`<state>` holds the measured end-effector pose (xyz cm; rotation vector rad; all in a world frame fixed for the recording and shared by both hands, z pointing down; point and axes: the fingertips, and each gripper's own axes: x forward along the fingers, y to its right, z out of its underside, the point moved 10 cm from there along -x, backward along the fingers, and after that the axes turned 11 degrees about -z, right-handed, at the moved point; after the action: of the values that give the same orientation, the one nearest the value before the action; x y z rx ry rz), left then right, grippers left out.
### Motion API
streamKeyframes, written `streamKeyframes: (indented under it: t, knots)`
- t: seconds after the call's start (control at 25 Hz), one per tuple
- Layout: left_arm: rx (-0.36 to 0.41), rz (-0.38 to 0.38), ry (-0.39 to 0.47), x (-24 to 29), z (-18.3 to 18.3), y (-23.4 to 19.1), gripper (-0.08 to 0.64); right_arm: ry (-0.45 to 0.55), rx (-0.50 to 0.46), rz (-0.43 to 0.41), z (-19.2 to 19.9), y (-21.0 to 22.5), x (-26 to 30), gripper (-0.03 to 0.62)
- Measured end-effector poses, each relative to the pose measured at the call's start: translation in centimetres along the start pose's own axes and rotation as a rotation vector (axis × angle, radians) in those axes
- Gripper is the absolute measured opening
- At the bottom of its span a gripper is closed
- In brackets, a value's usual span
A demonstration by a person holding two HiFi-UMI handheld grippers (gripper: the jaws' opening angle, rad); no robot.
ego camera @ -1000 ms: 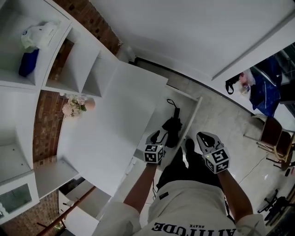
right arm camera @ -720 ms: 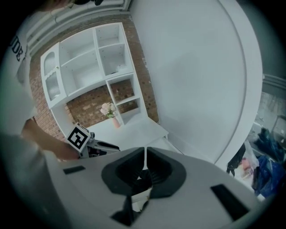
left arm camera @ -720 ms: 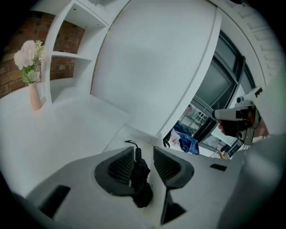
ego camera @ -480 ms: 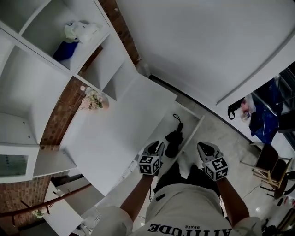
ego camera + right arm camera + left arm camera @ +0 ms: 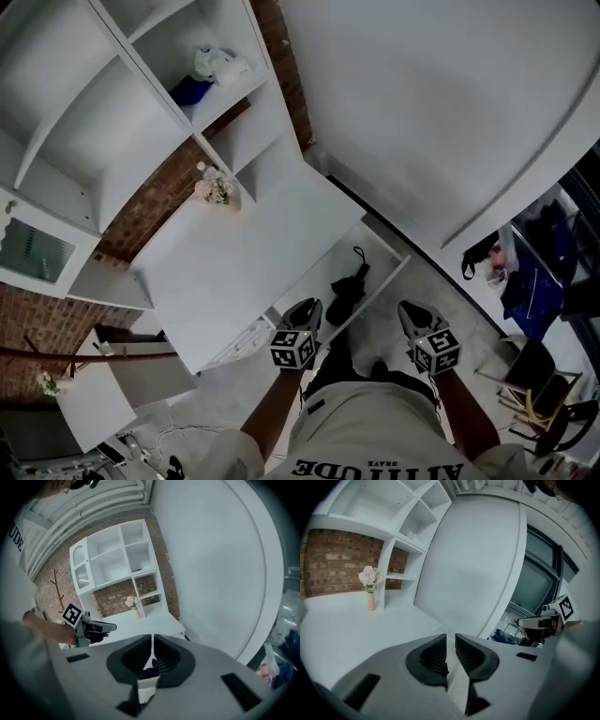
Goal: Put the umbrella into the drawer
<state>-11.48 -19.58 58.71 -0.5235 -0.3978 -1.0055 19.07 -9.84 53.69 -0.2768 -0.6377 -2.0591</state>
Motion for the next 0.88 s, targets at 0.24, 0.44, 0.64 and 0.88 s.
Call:
streamKeyframes:
  t: [0.24, 0.44, 0.64, 0.88]
  knots:
    - [-0.053, -0.089, 0.047, -4.4, 1.8, 1.9, 0.051, 0.017, -0.047, -0.052, 0.7, -0.6, -3.7, 0.035]
    - [-0.089, -0.151, 0.095, -8.2, 3.0, 4.3, 0.037, 0.037, -0.055, -0.104, 1.9, -0.1, -7.1, 0.035]
    - [-0.103, -0.185, 0.16, -12.2, 4.3, 6.8, 0.029, 0.041, -0.061, -0.138, 3.4, 0.2, -10.0, 0.035]
    - [-0.089, -0.211, 0.223, -16.3, 5.5, 9.1, 0.025, 0.048, -0.083, -0.175, 4.0, 0.3, -11.9, 0.035]
